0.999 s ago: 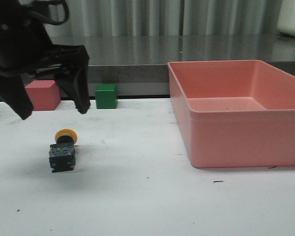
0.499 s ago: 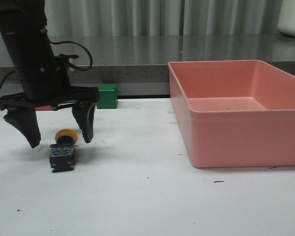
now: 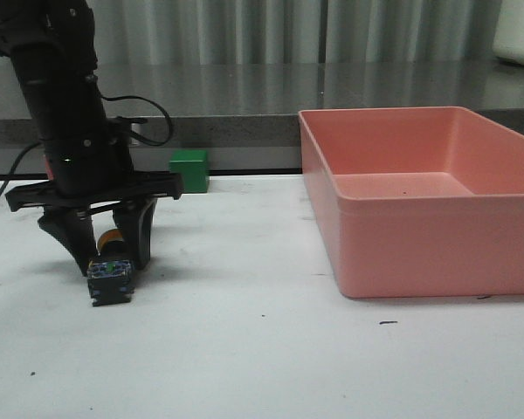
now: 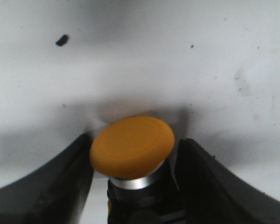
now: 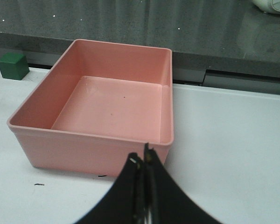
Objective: Place and stand button with both arms
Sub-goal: 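Lower the open left gripper over the button, then close the left gripper on the button body and lift it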
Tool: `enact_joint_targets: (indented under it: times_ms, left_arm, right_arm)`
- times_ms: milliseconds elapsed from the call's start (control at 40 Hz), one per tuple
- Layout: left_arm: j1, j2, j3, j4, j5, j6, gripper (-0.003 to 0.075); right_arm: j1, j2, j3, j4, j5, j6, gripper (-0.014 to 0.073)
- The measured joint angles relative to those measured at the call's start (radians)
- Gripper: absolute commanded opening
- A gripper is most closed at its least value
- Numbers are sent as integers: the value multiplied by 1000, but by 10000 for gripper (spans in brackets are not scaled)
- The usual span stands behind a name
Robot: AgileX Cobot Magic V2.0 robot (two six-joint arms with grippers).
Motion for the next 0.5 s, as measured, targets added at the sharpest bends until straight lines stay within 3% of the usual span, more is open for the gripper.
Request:
enact_joint_targets:
  times_ms: [150, 400, 499]
  left_arm:
    - [0, 1, -2, 0, -13, 0, 151]
    - [0, -9, 1, 28, -23, 0, 147]
    - [0, -59, 40, 40, -89, 0, 147]
  right_arm:
    - [0, 0, 0, 0, 0, 0, -69]
    - [0, 0, 0, 0, 0, 0, -69]
    - [0, 0, 0, 0, 0, 0, -69]
